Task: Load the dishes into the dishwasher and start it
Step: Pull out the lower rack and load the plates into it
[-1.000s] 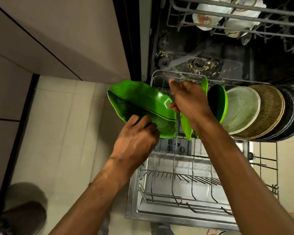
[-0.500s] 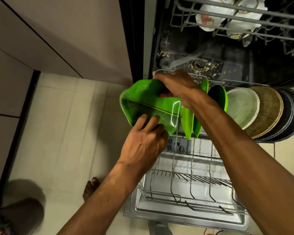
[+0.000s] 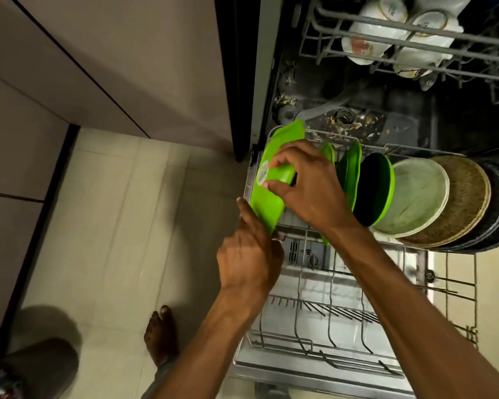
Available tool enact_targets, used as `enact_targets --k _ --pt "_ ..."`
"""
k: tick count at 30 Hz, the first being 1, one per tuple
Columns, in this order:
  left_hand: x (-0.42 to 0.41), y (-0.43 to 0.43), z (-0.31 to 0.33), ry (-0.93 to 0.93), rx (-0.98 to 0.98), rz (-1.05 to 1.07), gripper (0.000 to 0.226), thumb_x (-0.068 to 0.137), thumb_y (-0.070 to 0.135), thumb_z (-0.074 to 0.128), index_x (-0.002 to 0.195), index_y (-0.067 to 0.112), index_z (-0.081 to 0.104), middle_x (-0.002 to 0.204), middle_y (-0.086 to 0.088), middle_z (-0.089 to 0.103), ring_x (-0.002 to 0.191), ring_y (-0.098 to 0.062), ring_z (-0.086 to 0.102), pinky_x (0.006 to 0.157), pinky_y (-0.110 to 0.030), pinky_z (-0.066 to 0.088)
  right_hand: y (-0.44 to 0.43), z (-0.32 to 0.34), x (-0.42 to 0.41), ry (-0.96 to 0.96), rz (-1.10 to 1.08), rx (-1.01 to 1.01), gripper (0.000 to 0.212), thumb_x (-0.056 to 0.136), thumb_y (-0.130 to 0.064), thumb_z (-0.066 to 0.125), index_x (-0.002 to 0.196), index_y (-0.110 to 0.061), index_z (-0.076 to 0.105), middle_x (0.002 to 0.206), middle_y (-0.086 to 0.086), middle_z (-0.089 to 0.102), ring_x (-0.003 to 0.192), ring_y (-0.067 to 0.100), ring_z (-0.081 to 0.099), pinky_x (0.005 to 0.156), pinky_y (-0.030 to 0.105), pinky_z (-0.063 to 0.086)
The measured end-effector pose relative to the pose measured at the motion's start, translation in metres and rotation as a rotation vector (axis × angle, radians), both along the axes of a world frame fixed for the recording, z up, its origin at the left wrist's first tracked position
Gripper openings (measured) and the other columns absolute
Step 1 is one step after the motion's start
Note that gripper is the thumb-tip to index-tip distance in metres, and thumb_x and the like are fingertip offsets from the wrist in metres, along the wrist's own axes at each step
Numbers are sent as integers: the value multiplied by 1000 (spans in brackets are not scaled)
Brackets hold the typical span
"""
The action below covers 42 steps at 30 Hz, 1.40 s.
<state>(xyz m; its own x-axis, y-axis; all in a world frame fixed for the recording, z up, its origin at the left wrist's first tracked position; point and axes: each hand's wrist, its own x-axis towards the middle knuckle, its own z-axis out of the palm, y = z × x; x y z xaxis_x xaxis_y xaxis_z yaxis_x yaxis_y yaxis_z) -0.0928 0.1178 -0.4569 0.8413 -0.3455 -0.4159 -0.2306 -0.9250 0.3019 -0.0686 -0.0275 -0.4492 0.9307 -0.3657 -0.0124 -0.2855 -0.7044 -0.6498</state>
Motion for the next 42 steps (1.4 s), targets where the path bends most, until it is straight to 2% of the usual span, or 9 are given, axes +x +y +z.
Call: enact_targets --k 3,6,9,11,14,16,23,31,42 --pt "-8 0 -11 -97 -14 -133 58 84 15 71 134 -7 52 84 -14 72 48 -31 62 45 -29 29 27 10 -19 -67 -209 50 84 74 -7 85 145 -5 40 146 16 40 126 8 35 98 -9 13" --pt "-16 -4 -18 -123 -3 -192 52 79 14 78 123 -8 60 82 -17 74 38 -26 59 38 -26 30 49 7 -38 -61 -473 101 100 74 -7 86 150 8 23 149 24 34 117 -8 26 96 -9 16" --pt "-16 -10 -18 -106 -89 -181 56 82 10 76 130 -8 55 95 -21 74 47 -32 64 41 -31 43 51 -2 -45 139 -582 344 55 87 -20 77 129 -2 45 103 -1 63 83 3 59 71 8 43" --pt "-14 -16 -12 -4 -175 -186 54 96 14 59 145 -2 41 116 -20 69 73 -37 70 60 -39 51 41 -9 -44 297 -545 282 24 95 -24 66 104 -5 54 81 2 63 74 22 62 63 24 36" --pt "-6 -20 -7 139 -87 -336 75 103 38 47 159 10 6 145 -12 51 111 -34 64 86 -41 50 14 -17 -40 344 -584 222 24 95 -23 65 106 -2 60 101 18 68 99 35 66 72 33 42" --pt "2 -19 -3 197 -40 -340 83 101 48 48 160 15 1 146 -10 51 118 -33 61 91 -41 50 -3 -22 -37 333 -566 199 24 94 -21 66 108 -2 63 103 17 70 99 35 67 74 35 49" --pt "31 -9 -7 244 -69 -166 67 98 42 55 152 18 24 115 -11 69 103 -35 67 86 -43 54 -28 -55 -19 422 -503 187 27 93 -20 65 114 -2 66 111 20 71 102 37 67 84 39 55" --pt "39 2 -13 247 -92 -107 57 100 43 49 148 17 31 131 -6 66 117 -35 63 98 -48 52 -27 -90 0 607 -423 151 34 95 -17 60 125 -2 61 126 22 66 116 40 61 89 38 49" --pt "45 10 -22 233 -113 -99 46 100 42 49 139 19 41 117 -2 72 103 -29 69 86 -38 55 -21 -102 9 651 -406 129 54 104 -24 51 147 5 34 137 26 57 126 42 55 93 41 48"
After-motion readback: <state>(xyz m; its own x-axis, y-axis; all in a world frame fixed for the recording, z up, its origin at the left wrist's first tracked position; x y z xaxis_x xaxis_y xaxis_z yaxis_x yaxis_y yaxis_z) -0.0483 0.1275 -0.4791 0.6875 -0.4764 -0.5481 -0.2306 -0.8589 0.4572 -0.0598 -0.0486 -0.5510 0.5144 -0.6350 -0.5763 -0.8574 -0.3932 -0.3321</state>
